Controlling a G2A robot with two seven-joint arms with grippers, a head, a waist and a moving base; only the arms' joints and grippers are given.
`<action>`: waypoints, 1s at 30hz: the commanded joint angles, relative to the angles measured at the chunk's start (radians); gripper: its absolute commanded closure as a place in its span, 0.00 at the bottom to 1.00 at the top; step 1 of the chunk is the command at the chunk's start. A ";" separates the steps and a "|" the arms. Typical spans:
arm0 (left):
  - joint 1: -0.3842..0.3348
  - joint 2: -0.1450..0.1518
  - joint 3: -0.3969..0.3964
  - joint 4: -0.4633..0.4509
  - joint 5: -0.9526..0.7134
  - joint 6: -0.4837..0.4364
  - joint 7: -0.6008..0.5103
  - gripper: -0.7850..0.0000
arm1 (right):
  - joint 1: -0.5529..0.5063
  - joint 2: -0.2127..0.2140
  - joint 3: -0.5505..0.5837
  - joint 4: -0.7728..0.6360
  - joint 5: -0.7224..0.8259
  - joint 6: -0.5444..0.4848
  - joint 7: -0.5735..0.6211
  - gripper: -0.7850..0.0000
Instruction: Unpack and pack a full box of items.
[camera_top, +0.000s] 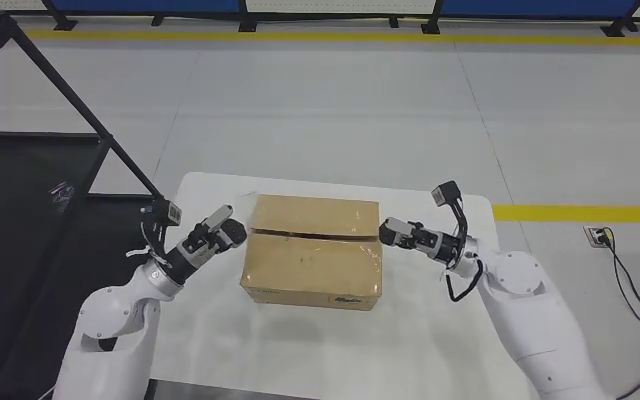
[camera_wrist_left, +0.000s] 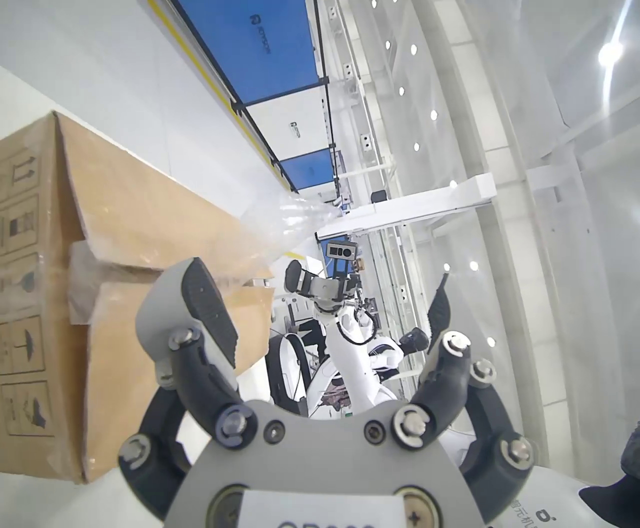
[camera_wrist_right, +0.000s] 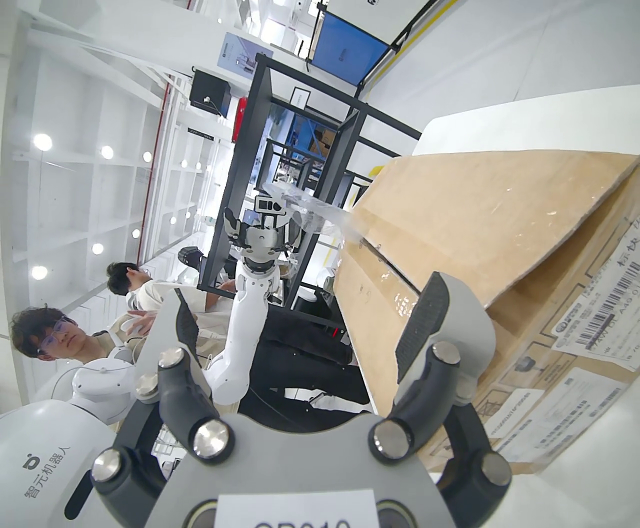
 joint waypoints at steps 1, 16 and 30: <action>-0.009 0.002 0.010 0.005 0.011 -0.002 -0.006 0.00 | -0.019 0.005 0.012 -0.022 -0.007 0.009 -0.001 0.00; 0.138 0.026 -0.206 -0.029 0.102 -0.036 0.307 0.00 | -0.010 0.010 -0.003 -0.003 -0.008 0.039 0.011 0.00; 0.139 0.031 -0.132 0.180 0.073 0.052 0.214 0.00 | 0.016 0.008 -0.036 0.024 -0.012 0.045 0.010 0.00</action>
